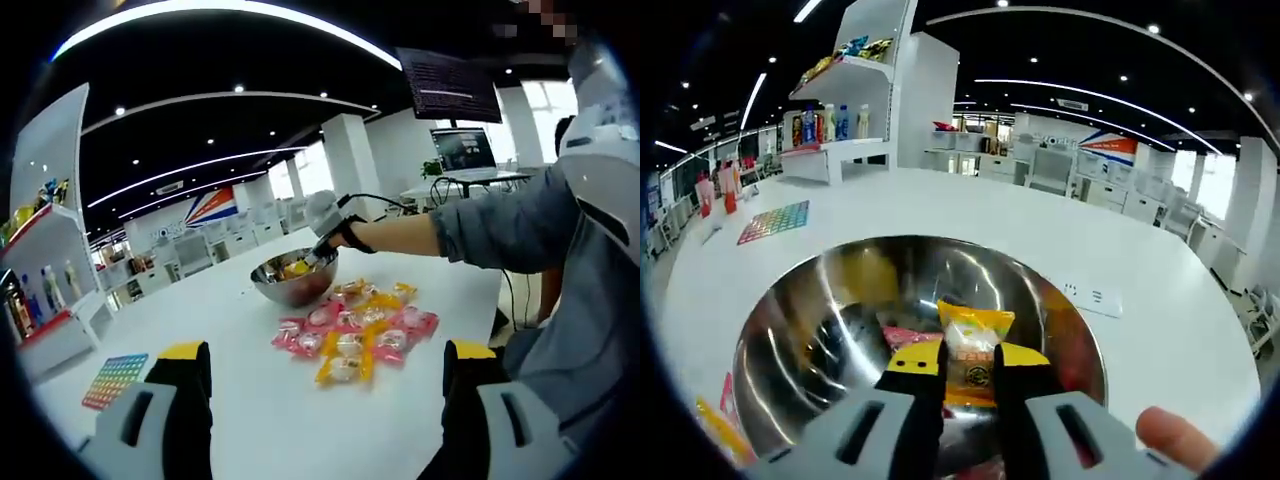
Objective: Pick up the marshmallows scattered on the table and place them into the bowl on the table
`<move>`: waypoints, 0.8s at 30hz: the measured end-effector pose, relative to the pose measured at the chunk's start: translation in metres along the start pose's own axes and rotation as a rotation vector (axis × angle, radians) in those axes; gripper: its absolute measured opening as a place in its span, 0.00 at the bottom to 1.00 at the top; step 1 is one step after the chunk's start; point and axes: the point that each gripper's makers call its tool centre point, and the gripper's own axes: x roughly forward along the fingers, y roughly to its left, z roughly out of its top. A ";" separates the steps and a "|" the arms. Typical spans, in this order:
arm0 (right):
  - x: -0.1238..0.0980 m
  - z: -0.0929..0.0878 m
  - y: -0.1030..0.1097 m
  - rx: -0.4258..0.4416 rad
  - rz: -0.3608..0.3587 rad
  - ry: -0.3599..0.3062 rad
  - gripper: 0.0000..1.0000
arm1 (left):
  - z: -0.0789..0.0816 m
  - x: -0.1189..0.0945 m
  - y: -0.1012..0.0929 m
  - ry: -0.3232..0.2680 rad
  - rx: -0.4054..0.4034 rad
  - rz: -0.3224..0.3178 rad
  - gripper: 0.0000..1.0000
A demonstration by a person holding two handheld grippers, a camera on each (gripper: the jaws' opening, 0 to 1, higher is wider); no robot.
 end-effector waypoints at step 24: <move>-0.036 0.012 0.001 -0.045 0.007 -0.084 0.38 | -0.003 -0.003 -0.007 0.000 -0.003 -0.001 0.96</move>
